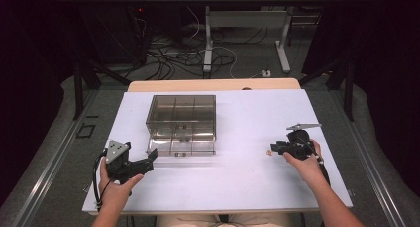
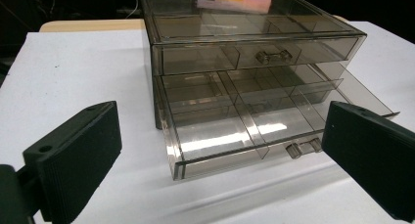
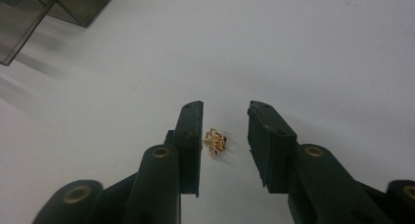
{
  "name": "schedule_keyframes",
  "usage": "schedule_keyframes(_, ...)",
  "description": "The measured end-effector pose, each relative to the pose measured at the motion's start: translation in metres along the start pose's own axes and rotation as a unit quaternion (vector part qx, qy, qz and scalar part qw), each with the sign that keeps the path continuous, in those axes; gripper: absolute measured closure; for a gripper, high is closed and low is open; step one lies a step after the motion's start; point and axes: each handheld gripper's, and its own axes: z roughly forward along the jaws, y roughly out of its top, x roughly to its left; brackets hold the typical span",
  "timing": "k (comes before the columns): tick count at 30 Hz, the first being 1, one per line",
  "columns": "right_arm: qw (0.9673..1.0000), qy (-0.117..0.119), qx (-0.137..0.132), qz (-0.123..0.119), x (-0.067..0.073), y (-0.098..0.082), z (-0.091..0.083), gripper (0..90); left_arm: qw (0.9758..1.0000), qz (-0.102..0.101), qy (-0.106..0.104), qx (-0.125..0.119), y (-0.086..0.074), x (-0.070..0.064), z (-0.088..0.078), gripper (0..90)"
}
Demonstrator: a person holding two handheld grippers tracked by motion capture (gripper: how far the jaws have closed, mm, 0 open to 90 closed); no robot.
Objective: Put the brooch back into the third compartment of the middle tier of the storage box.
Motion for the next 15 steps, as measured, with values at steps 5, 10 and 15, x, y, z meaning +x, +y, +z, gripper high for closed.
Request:
schedule_keyframes(5, 0.9998, 0.0, 0.012, 0.015, 0.0, 0.001, 0.005, 68.3, 1.0, -0.001, 0.0, 0.001, 0.0, 0.0, 0.0, 1.6)
schedule_keyframes(10, 0.9993, -0.001, 0.028, 0.026, 0.001, 0.001, 0.01, 69.6, 1.0, -0.002, 0.0, 0.001, 0.0, 0.0, 0.0, 1.7)
schedule_keyframes(15, 0.9991, 0.001, 0.034, 0.025, 0.001, 0.001, 0.014, 70.0, 1.0, -0.002, 0.0, 0.001, 0.0, 0.0, 0.0, 1.7)
